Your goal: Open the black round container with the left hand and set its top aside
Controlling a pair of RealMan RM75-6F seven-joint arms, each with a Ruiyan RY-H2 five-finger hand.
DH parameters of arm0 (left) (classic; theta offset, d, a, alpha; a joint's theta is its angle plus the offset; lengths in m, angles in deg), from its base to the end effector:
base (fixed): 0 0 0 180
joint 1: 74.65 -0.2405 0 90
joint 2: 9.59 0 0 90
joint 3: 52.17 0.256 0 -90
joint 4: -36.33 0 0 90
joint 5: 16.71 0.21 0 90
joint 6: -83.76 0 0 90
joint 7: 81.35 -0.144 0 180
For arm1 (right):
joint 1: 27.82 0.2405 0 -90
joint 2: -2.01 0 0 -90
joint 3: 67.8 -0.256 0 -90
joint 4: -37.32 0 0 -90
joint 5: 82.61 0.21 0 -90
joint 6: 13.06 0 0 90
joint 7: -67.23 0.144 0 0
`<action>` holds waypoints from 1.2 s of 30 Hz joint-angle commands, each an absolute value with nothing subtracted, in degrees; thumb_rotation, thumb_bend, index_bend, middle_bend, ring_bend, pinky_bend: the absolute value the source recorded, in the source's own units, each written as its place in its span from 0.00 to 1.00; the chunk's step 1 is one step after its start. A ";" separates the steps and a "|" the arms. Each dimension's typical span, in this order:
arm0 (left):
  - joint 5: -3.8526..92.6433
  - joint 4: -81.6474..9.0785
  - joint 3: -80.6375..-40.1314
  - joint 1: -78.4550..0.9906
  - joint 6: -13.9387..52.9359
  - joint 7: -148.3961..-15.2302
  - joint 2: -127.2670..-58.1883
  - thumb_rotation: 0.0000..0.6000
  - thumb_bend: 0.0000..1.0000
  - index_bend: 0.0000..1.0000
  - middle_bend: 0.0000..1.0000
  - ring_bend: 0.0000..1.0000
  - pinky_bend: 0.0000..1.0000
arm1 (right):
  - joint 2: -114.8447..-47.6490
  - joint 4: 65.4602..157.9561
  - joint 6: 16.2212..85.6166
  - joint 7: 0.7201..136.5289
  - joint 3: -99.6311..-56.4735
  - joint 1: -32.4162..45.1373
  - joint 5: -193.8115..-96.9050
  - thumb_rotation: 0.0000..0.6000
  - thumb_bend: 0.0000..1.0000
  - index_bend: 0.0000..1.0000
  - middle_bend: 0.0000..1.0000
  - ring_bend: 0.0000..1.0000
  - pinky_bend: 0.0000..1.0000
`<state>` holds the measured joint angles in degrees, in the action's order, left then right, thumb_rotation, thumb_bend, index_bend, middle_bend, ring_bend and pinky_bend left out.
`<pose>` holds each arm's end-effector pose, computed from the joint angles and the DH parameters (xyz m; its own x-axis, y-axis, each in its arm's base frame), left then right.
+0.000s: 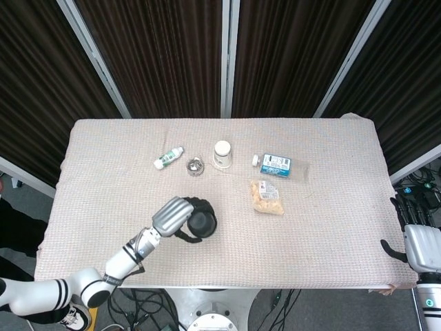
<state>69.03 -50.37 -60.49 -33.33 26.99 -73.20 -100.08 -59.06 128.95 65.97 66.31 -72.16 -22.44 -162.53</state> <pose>-0.1038 0.3049 -0.0294 0.1603 0.3966 0.9039 0.8331 -0.5454 0.0915 -0.3332 -0.1890 0.1746 0.4491 -0.0732 0.8905 -0.8865 0.0878 0.4544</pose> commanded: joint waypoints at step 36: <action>44.22 -24.72 -73.19 -27.16 35.63 -81.94 -106.48 1.00 0.21 0.40 0.50 0.36 0.46 | -59.77 127.40 64.84 67.29 -72.42 -22.13 -161.37 1.00 0.15 0.01 0.00 0.00 0.00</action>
